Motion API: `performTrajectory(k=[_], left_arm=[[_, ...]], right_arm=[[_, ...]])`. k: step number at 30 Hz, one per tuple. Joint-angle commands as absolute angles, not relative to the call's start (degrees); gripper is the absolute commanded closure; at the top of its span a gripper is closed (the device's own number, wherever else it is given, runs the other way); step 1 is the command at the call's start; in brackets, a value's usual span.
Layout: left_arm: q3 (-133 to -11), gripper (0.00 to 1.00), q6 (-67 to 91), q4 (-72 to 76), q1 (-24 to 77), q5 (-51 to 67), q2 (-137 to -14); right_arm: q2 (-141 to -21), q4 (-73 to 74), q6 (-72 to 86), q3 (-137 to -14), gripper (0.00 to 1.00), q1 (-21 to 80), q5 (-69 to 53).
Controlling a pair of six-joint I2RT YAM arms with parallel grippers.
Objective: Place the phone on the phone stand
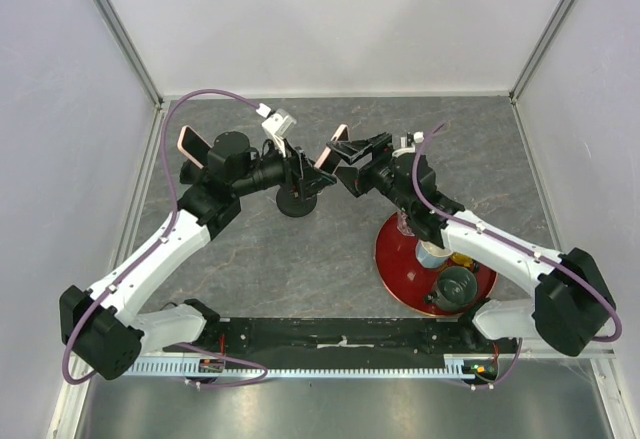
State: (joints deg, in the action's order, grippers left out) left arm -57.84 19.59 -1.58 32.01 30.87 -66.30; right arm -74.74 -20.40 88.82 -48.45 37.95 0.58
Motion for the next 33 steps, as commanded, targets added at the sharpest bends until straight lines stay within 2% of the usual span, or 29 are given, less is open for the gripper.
performTrajectory(k=[1,3,5,6,7,8,9,11,12,14,15,17,19,26,30,33], left_arm=[[-58.45,0.37,17.66,-1.14,32.43,27.77,-64.95],[-58.62,0.43,17.58,-1.49,32.43,27.95,-65.21],[-58.97,0.59,16.88,-2.28,32.43,27.34,-65.39],[-59.06,0.68,16.61,-2.72,32.43,27.25,-65.30],[-59.32,0.85,16.44,-2.99,32.43,27.07,-65.48],[-59.33,0.92,16.52,-2.99,32.43,26.98,-65.39],[-59.33,0.96,16.61,-3.08,32.43,27.16,-65.39],[-59.15,0.98,16.79,-3.16,32.52,26.98,-65.21],[-59.06,0.98,16.70,-3.08,32.52,27.07,-65.13],[-59.06,0.98,16.79,-2.99,32.61,27.68,-65.13],[-59.06,0.98,16.96,-3.08,32.61,27.60,-65.13],[-59.50,0.98,17.75,-3.77,32.61,26.63,-65.13],[-60.55,0.98,18.37,-5.53,32.61,26.54,-65.56],[-63.54,0.98,18.72,-8.52,32.61,33.48,-67.94],[-64.16,0.98,18.55,-8.61,32.61,37.43,-69.16],[-64.77,0.98,18.63,-9.05,32.61,40.33,-70.39]], right_arm=[[-70.67,-21.54,94.04,-48.43,1.00,41.91,9.65],[-69.88,-20.31,94.74,-48.43,1.00,44.46,11.94],[-68.39,-19.61,94.83,-48.43,1.00,45.87,15.02],[-67.86,-19.34,94.92,-48.25,1.00,47.45,16.68],[-66.89,-19.16,94.92,-47.90,1.00,48.33,19.05],[-66.80,-19.07,95.18,-47.73,1.00,48.86,19.59],[-66.62,-19.25,95.27,-47.64,1.00,49.65,19.60],[-66.80,-19.51,95.36,-47.72,0.95,50.18,18.73],[-66.88,-19.51,95.10,-47.81,0.80,50.53,18.55],[-66.80,-19.25,92.12,-48.07,0.57,50.54,16.36],[-66.54,-18.46,89.85,-48.42,0.29,50.36,15.83],[-64.52,-14.34,81.08,-48.78,0.02,50.10,14.95],[-61.81,-7.52,74.48,-50.00,0.02,49.22,14.85],[-58.27,21.34,28.22,-58.79,0.02,41.76,9.77],[-60.54,32.76,12.24,-65.54,0.02,41.66,6.60],[-62.22,38.66,4.60,-69.41,0.04,41.66,9.13]])
